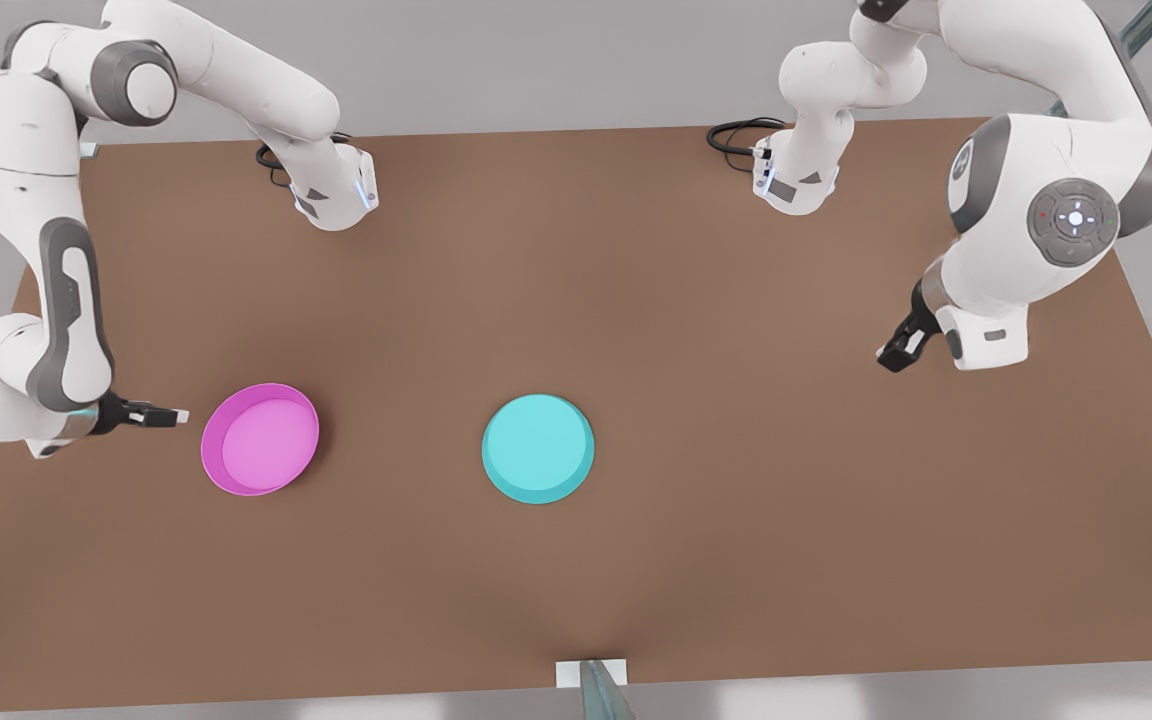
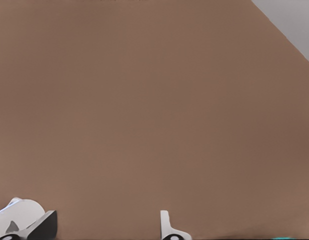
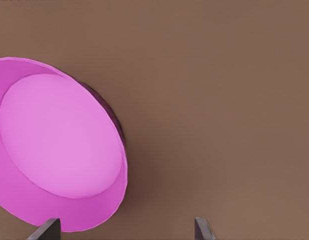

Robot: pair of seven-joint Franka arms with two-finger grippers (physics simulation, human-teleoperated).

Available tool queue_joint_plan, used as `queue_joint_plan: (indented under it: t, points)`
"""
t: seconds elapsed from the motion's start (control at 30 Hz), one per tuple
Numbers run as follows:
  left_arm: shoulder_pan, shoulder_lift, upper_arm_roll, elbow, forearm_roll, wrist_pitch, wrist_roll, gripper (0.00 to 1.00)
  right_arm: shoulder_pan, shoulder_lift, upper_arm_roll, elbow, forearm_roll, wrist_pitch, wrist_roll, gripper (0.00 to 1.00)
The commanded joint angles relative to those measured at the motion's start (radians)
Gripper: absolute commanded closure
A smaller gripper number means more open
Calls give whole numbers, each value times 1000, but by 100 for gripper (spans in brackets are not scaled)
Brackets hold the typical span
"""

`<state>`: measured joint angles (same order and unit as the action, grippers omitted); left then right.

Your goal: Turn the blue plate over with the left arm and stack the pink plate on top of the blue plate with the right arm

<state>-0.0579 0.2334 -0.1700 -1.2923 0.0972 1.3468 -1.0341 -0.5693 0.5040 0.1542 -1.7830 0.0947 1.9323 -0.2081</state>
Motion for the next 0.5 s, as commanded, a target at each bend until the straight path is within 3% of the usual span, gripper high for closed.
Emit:
queue_joint_plan:
  t: [0.0,0.13,0.47]
  points:
    - [4,4,-2,10,18,-51,959,0,-4,-10,1,-48,95,270,-303,0]
    - [3,-25,0,10,15,-48,962,0,-12,-45,1,-194,135,422,-346,0]
    - [1,-26,10,-1,15,-37,968,0,9,8,15,-239,211,490,-349,0]
